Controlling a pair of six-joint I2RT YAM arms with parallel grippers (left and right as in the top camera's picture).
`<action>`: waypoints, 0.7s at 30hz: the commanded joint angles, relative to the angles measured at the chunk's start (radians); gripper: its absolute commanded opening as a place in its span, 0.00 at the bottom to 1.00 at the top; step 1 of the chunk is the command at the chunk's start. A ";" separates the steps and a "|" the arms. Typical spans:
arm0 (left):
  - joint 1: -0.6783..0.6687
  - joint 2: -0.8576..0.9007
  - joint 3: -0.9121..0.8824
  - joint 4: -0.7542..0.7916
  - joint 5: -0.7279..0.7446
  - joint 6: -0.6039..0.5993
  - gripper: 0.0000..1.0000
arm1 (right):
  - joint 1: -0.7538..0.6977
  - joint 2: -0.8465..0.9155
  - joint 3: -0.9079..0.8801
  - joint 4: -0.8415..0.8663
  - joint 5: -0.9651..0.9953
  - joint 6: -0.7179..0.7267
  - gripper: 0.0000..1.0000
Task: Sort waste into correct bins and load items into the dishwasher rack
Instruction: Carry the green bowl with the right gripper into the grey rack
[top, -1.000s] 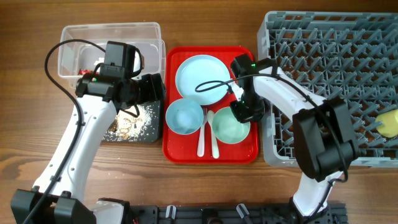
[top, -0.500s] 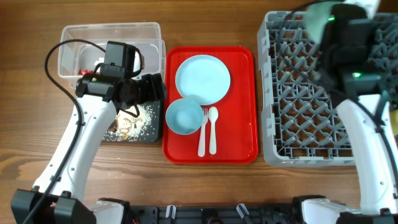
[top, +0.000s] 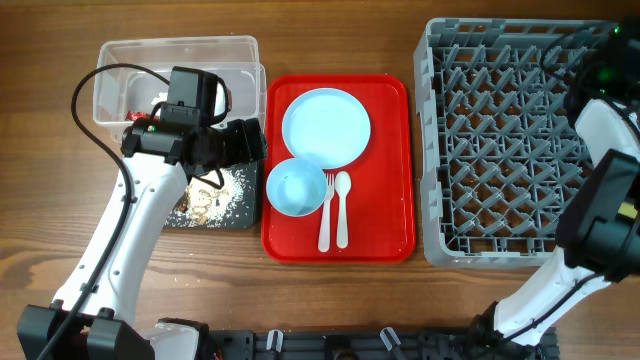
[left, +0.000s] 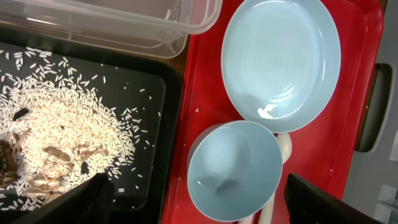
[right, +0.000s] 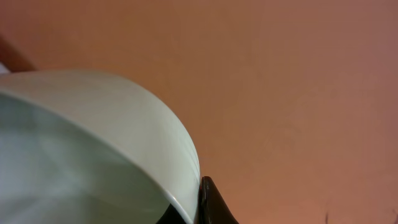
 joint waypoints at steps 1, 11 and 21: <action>-0.002 -0.013 -0.004 0.000 -0.009 -0.010 0.89 | -0.018 0.077 0.008 0.007 0.002 0.010 0.04; -0.002 -0.013 -0.004 0.022 -0.008 -0.010 0.89 | 0.105 0.076 0.007 -0.218 -0.059 0.204 0.63; -0.002 -0.013 -0.004 0.029 -0.009 -0.009 0.89 | 0.143 -0.264 0.007 -0.763 -1.125 0.529 0.84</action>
